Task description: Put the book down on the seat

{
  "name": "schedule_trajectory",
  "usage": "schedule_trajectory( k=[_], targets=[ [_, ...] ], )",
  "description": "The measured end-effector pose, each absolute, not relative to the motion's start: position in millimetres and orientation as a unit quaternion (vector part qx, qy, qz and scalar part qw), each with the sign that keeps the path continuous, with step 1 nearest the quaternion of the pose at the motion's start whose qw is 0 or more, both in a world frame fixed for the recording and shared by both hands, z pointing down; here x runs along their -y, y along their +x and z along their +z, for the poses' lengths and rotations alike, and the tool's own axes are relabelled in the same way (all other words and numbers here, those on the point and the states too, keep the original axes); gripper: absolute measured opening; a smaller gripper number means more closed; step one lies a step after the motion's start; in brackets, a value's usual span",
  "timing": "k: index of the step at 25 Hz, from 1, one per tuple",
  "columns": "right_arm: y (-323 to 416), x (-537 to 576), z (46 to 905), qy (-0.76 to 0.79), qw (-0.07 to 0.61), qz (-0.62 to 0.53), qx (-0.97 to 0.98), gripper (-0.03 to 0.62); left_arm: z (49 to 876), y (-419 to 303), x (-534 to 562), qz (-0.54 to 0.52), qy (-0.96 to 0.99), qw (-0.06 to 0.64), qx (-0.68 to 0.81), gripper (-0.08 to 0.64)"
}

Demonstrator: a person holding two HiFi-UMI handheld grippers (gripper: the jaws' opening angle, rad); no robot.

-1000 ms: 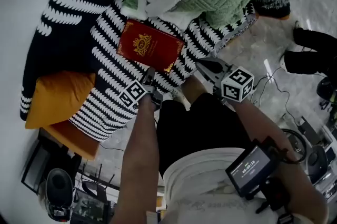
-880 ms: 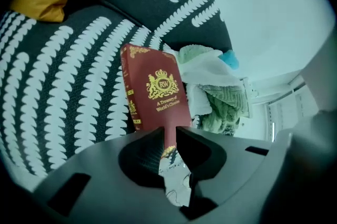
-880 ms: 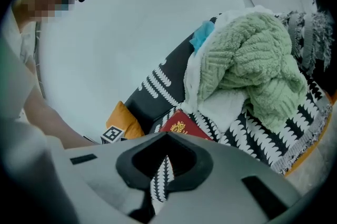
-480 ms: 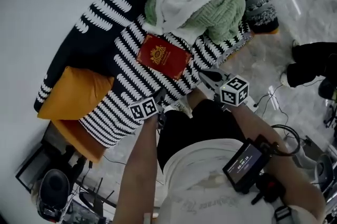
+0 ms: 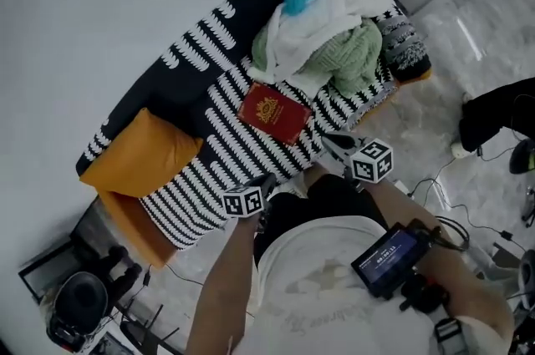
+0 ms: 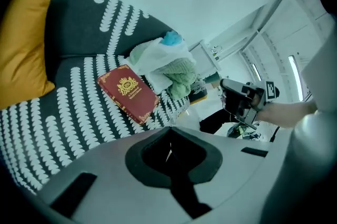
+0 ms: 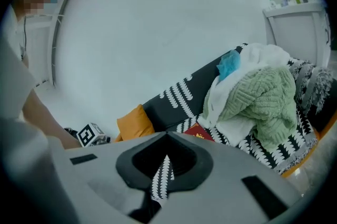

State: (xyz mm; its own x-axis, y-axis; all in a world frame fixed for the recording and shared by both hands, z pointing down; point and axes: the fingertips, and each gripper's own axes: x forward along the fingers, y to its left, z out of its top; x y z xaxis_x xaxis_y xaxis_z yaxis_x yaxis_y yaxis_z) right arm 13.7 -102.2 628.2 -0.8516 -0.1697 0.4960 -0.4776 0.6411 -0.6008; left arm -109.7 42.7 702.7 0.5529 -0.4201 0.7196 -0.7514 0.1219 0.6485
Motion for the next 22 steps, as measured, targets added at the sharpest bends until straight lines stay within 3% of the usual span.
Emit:
schedule_trajectory(
  k=[11,22],
  targets=[
    [-19,83,561,0.154,0.164,0.325,0.919,0.014,611,-153,-27,0.086,0.683,0.502,0.523,0.011],
    [-2,34,509,0.142,0.130,0.284,0.939,0.014,543,-144,-48,0.058,0.727,0.421,0.540,0.011]
  ],
)
